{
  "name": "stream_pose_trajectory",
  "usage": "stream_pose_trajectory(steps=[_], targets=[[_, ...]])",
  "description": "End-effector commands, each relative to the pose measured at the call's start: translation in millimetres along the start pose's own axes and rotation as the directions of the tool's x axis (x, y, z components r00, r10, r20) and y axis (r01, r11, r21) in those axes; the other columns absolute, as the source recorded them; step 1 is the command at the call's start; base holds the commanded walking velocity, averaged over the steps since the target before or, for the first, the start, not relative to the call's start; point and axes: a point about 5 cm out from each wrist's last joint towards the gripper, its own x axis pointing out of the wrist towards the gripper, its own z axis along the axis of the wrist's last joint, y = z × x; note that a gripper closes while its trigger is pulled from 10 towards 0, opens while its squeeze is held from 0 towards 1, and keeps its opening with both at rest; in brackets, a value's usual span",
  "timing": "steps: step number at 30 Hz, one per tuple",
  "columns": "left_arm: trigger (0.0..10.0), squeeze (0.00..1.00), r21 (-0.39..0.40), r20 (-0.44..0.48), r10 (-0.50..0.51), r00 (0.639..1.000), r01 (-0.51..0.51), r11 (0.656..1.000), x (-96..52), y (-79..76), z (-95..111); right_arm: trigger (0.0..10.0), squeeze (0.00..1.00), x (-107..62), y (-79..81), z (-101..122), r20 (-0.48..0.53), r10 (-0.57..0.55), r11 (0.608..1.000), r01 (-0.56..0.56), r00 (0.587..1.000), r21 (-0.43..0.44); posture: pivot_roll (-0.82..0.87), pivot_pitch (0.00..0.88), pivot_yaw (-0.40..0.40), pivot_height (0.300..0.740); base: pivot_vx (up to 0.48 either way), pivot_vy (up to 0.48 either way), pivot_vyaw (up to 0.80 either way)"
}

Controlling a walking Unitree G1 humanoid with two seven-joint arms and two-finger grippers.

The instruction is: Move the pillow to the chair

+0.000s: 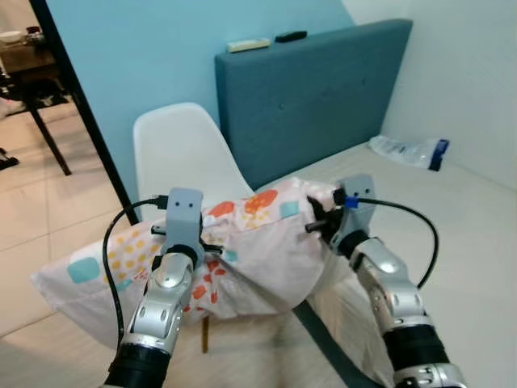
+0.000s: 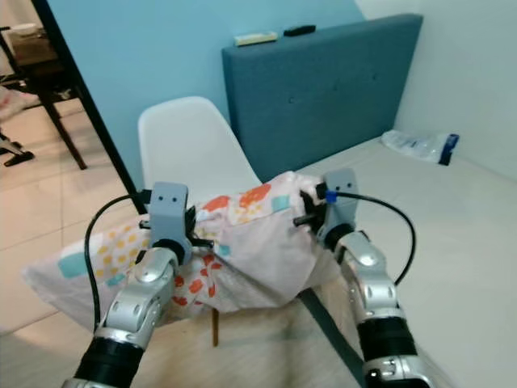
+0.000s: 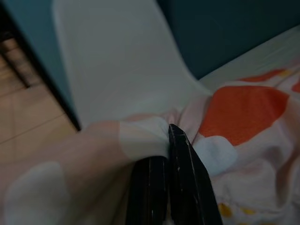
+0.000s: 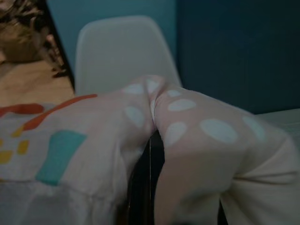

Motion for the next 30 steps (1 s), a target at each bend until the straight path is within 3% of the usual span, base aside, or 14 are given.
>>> stream_pose_trajectory(steps=[1,14,21,26,30], targets=[[10.0,0.0,0.01,0.056,-0.029,0.998,0.029,1.0,2.6,-6.8,12.9,10.0,0.0,3.7,8.3,1.4,0.004,0.03,1.0,-0.03,1.0,-0.01,-0.05,0.049,0.027,0.74,0.0,-0.472,0.0],[10.0,0.0,-0.033,0.056,-0.009,0.998,0.011,0.999,5.9,-5.4,13.0,10.0,0.0,5.0,5.5,2.4,-0.001,0.017,1.0,-0.017,1.0,-0.021,-0.05,0.045,0.021,0.74,0.0,-0.073,0.67],[10.0,0.0,-0.042,0.058,-0.033,0.998,0.035,0.998,5.5,-9.7,13.1,10.0,0.0,4.7,4.7,2.0,-0.002,0.01,1.0,-0.01,1.0,-0.016,-0.05,0.046,0.022,0.74,0.0,0.0,0.0],[10.0,0.0,-0.052,0.048,-0.035,0.998,0.037,0.998,6.0,-12.4,11.7,10.0,0.0,4.1,5.0,1.3,-0.002,0.014,1.0,-0.014,1.0,-0.016,-0.06,0.046,0.018,0.74,0.0,-0.48,0.0],[10.0,0.0,-0.093,0.042,-0.007,0.999,0.011,0.996,7.4,-10.4,10.8,10.0,0.0,4.8,6.1,0.7,-0.004,0.019,1.0,-0.019,1.0,-0.017,-0.05,0.044,0.015,0.74,0.0,0.0,0.0]])
